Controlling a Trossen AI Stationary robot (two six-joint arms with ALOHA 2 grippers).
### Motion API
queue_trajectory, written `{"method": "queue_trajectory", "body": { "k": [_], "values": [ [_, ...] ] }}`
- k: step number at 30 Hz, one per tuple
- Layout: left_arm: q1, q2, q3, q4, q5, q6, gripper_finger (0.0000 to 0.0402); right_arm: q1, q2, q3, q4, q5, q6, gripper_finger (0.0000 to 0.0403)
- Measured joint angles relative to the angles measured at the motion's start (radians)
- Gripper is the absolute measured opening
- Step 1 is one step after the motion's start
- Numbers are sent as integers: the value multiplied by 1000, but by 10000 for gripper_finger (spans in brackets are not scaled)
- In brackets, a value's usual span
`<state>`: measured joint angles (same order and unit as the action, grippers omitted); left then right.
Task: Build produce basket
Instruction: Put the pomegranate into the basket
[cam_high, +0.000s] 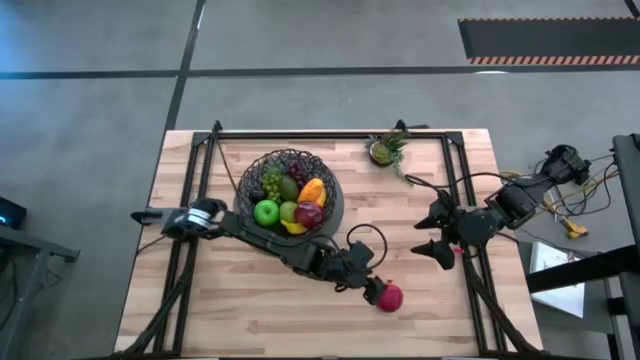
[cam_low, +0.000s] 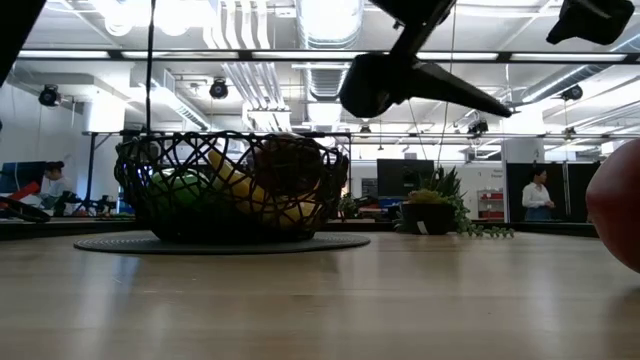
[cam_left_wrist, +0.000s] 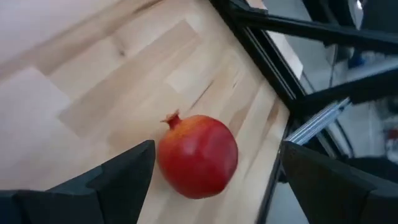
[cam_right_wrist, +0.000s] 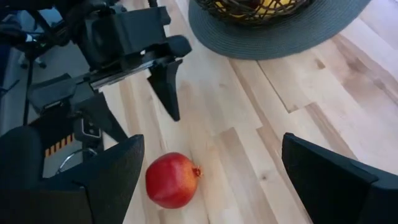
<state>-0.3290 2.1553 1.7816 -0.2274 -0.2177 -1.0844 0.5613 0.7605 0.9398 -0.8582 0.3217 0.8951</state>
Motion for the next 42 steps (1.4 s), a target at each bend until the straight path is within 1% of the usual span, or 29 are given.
{"method": "queue_trajectory", "body": {
  "k": [3,8,10,12,14,20,23,27,30,32,34,36,39,42],
  "values": [
    [0,2,1,-19,-7,-97,329,0,7,0,0,4,3,363],
    [2,3,-24,21,-9,-211,329,0,16,-1,0,19,9,363],
    [10,3,-28,22,7,-220,329,0,20,-1,2,20,13,363],
    [23,5,-28,25,79,-220,329,0,22,-1,2,20,19,363],
    [29,6,-28,28,115,-217,329,0,21,-1,2,19,32,363],
    [28,7,-18,11,130,-208,329,56,20,-1,2,20,73,363],
    [26,7,-4,0,88,-209,329,102,24,-1,2,42,86,363],
    [25,7,2,-2,18,-219,329,154,29,-1,2,128,108,363],
    [24,7,1,-1,-37,-233,329,174,29,-1,1,182,117,363],
    [21,7,-1,-1,-77,-244,329,179,29,-1,1,195,119,363],
    [17,11,-3,-1,-108,-234,329,179,28,-1,1,196,120,363],
    [12,31,4,16,-116,-192,329,179,28,-1,0,195,128,363],
    [0,51,8,14,-103,-89,329,191,34,-2,-5,171,120,363],
    [-11,51,11,18,-56,30,329,218,44,-9,-27,137,136,363]
  ]
}}
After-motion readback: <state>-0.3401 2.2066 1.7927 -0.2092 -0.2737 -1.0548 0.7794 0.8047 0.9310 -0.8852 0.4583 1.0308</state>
